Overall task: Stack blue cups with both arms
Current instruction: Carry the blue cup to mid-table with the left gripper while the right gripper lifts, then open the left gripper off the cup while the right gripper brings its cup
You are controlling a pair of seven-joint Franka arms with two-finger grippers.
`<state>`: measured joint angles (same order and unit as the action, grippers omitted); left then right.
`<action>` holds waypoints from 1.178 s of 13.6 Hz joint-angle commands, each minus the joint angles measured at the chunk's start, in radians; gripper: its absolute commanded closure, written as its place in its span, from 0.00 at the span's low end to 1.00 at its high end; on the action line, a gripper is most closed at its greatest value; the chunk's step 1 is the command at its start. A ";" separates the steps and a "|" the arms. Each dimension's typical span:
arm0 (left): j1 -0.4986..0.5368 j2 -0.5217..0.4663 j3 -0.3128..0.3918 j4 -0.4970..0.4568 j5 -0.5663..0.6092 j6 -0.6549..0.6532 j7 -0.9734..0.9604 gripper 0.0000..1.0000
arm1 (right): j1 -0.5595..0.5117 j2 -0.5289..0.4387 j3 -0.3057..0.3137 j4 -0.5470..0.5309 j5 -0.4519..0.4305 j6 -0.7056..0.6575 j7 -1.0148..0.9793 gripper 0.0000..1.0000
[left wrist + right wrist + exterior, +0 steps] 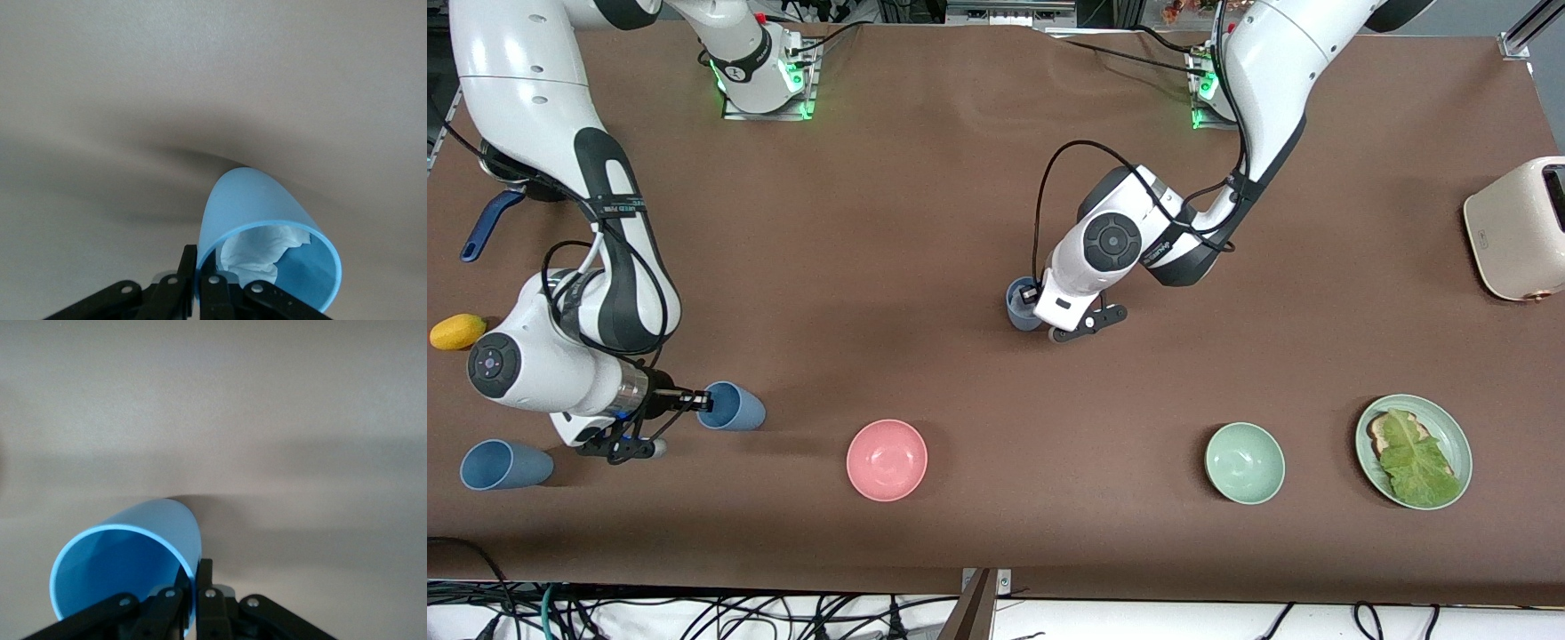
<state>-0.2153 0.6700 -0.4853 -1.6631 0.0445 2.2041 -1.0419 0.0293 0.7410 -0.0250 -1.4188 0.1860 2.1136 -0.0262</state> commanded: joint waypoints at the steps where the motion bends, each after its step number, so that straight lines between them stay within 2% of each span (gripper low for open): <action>1: -0.016 0.034 0.010 0.040 0.035 -0.004 -0.014 1.00 | 0.006 -0.035 0.008 0.003 0.013 -0.065 0.052 1.00; 3: -0.016 0.039 0.010 0.040 0.035 0.014 -0.006 1.00 | 0.015 -0.052 0.011 0.041 0.007 -0.148 0.071 1.00; 4: -0.009 0.039 0.010 0.042 0.035 0.014 0.000 0.84 | 0.024 -0.060 0.011 0.058 0.004 -0.196 0.081 1.00; 5: -0.006 0.039 0.010 0.048 0.034 0.014 -0.001 0.37 | 0.037 -0.069 0.010 0.078 0.001 -0.243 0.101 1.00; 6: -0.006 0.039 0.010 0.080 0.037 0.012 -0.004 0.03 | 0.044 -0.084 0.011 0.096 0.001 -0.283 0.129 1.00; 7: -0.003 0.034 0.010 0.098 0.035 -0.003 -0.012 0.00 | 0.055 -0.095 0.011 0.113 0.000 -0.322 0.152 1.00; 11: 0.010 0.025 0.010 0.153 0.029 -0.081 -0.009 0.00 | 0.142 -0.132 0.010 0.184 -0.002 -0.454 0.296 1.00; 16: 0.040 0.025 0.008 0.233 0.024 -0.205 -0.003 0.00 | 0.328 -0.150 0.007 0.244 -0.034 -0.500 0.584 1.00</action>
<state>-0.1877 0.6842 -0.4691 -1.4768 0.0446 2.0559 -1.0411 0.2867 0.5962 -0.0119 -1.2044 0.1791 1.6398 0.4428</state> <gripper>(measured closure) 0.000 0.952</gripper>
